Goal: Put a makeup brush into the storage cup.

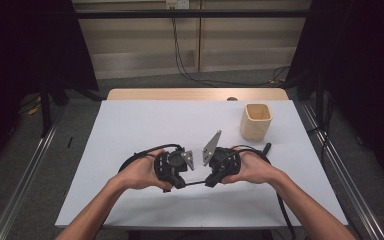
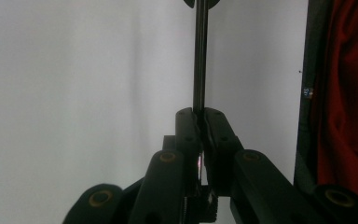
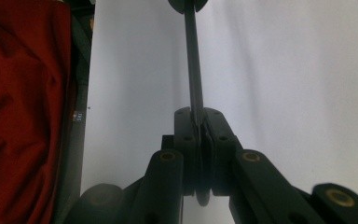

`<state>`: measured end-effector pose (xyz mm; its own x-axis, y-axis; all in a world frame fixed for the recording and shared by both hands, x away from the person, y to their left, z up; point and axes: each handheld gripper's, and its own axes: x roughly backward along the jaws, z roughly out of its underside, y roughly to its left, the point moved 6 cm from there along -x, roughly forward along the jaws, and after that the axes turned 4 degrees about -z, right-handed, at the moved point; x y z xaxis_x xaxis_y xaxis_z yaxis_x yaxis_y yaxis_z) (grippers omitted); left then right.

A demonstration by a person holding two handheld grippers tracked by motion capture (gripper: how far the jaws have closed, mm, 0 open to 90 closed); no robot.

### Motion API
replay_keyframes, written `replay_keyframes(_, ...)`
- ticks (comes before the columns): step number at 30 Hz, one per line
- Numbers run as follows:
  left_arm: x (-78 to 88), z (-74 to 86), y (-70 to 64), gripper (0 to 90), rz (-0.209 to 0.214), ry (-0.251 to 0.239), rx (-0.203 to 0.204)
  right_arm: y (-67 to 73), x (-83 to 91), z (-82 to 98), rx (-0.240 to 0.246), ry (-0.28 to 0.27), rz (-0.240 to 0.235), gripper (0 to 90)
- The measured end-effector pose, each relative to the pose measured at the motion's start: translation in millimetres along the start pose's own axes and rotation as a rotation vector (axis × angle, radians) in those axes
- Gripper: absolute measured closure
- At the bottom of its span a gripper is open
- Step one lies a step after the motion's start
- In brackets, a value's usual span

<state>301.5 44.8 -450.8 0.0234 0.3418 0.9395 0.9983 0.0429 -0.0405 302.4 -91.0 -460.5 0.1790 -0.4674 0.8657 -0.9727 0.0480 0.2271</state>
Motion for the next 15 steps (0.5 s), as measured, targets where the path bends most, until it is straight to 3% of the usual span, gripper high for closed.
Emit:
replay_keyframes(6,-1.5,-0.3,1.5,84.3,-0.006,-0.016,-0.005,-0.4,0.8,1.1,0.001,-0.004,-0.004,85.9)
replay_keyframes(9,-1.9,-0.1,1.6,83.5,-0.003,-0.036,0.014,-0.5,1.5,2.0,-0.005,-0.005,0.0,86.0)
replay_keyframes(13,-1.2,0.3,3.3,74.6,-0.017,-0.077,0.034,-0.5,2.8,2.2,-0.01,-0.02,-0.012,86.0)
replay_keyframes(15,-0.8,1.6,4.8,69.7,-0.032,-0.073,0.039,-1.1,3.4,2.2,-0.014,-0.022,-0.01,86.0)
